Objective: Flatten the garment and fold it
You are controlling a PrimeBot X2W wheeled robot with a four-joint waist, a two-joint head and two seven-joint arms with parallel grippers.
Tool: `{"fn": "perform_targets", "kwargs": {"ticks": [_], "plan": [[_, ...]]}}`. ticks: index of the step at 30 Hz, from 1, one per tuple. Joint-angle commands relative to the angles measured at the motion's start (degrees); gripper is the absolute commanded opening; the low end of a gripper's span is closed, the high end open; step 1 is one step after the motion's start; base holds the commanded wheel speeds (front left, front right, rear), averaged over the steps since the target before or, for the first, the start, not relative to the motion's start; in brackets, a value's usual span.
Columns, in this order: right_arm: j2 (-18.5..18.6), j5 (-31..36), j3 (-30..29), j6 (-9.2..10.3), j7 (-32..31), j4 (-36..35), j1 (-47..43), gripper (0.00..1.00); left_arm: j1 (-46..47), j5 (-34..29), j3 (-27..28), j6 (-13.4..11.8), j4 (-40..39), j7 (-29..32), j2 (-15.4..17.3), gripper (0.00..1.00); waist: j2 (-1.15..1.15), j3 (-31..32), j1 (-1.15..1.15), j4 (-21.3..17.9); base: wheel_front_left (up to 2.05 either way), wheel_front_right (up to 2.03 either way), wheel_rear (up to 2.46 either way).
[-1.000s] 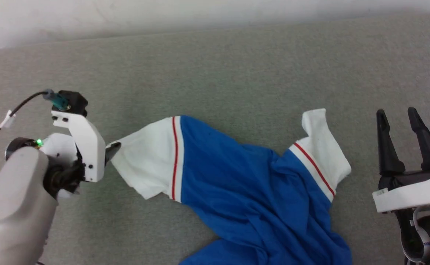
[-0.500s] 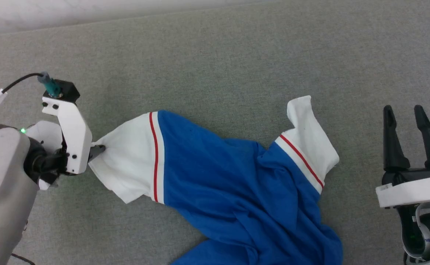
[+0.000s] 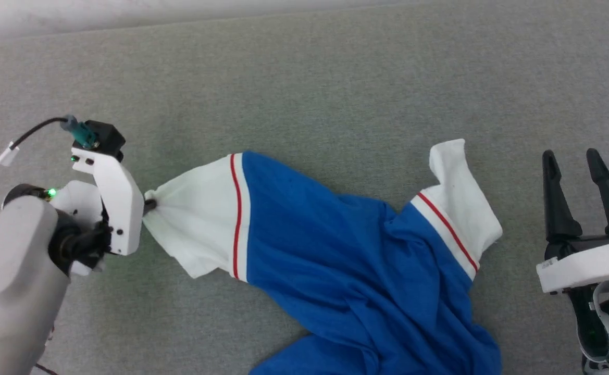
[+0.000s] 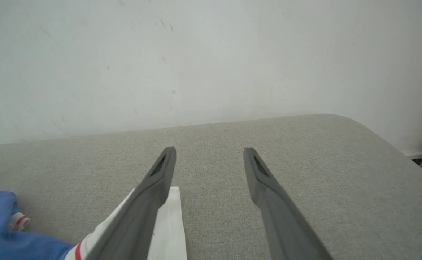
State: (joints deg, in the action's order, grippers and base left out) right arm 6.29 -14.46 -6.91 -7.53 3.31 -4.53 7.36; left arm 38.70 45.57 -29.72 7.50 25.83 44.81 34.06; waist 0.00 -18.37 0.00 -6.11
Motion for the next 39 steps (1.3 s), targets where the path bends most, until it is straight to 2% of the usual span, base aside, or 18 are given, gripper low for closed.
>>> {"fn": "perform_targets", "kwargs": {"ticks": [1, 4, 8, 9, 12, 16, 20, 21, 26, 35, 36, 37, 39], "plan": [[1.73, 0.47, 0.88, 0.04, -2.04, 0.39, 0.62, 1.00, -2.60, -1.69, -0.41, -0.72, 0.82, -3.58, -1.07, 0.00, 0.00, 0.89, 0.00, 1.59, 0.00, 0.00, 0.00], [6.16, 0.50, 3.96, 0.04, -8.23, 1.74, 1.29, 1.00, -3.13, -3.46, 0.80, -1.80, -1.15, -10.60, -1.39, 0.00, 0.00, 1.74, 0.00, 3.49, 0.00, 0.00, 0.00], [12.45, -2.70, 9.44, 0.04, -20.27, 4.36, 4.20, 1.00, -5.00, -4.96, 1.77, -3.14, -5.90, -16.63, -1.29, 0.00, 0.00, 2.35, 0.00, 6.20, 0.00, 0.00, 0.00], [12.45, -2.70, 9.44, 0.04, -20.27, 4.36, 4.20, 1.00, -5.00, -4.96, 1.77, -3.14, -5.90, -16.63, -1.29, 0.00, 0.00, 2.35, 0.00, 6.20, 0.00, 0.00, 0.00], [16.87, -5.95, 13.62, 0.04, -28.58, 6.25, 8.18, 1.00, -7.24, -5.39, 1.86, -3.97, -10.96, -18.30, -0.85, 0.00, 0.00, 2.24, 0.00, 8.10, 0.00, 0.00, 0.00], [21.15, -8.18, 17.25, 0.04, -36.46, 10.09, 13.92, 1.00, -9.63, -5.85, 1.38, -5.34, -17.98, -18.49, -0.60, 0.00, 0.00, 1.49, 0.00, 10.65, 0.00, 0.00, 0.00], [23.14, -9.28, 19.51, 0.04, -41.89, 15.44, 18.56, 1.00, -10.90, -6.36, 0.66, -6.68, -23.16, -17.94, -0.80, 0.00, 0.00, 0.83, 0.00, 12.65, 0.00, 0.00, 0.00], [24.10, -9.83, 21.55, 0.04, -43.49, 17.43, 20.37, 1.00, -11.03, -6.76, 0.19, -7.04, -24.92, -17.58, -0.84, 0.00, 0.00, 0.40, 0.00, 13.45, 0.00, 0.00, 0.00], [25.71, -11.20, 25.47, 0.04, -44.74, 20.91, 22.77, 1.00, -11.03, -7.21, -0.48, -7.39, -26.84, -17.17, -1.01, 0.00, 0.00, -0.12, 0.00, 14.45, 0.00, 0.00, 0.00], [29.50, -15.82, 38.28, 0.04, -43.63, 25.98, 25.16, 1.00, -10.63, -7.36, -1.19, -7.52, -27.58, -17.15, -1.49, 0.00, 0.00, -1.48, 0.00, 15.11, 0.00, 0.00, 0.00], [29.89, -16.44, 39.83, 0.04, -43.52, 26.53, 25.27, 0.45, -10.57, -7.37, -1.29, -7.48, -27.44, -17.25, -1.61, 0.00, 0.00, -1.56, 0.00, 15.14, 0.00, 0.00, 0.00], [30.35, -16.94, 41.30, 0.04, -43.21, 27.00, 25.44, 0.00, -10.51, -7.37, -1.38, -7.44, -27.24, -17.37, -1.74, 0.00, 0.00, -1.60, 0.00, 15.18, 0.00, 0.00, 0.00], [31.30, -17.36, 43.16, 0.04, -41.37, 27.99, 26.20, 0.00, -10.43, -7.46, -1.57, -7.34, -26.74, -17.62, -1.92, 0.00, 0.00, -1.48, 0.00, 15.21, 0.00, 0.00, 0.00]]}}
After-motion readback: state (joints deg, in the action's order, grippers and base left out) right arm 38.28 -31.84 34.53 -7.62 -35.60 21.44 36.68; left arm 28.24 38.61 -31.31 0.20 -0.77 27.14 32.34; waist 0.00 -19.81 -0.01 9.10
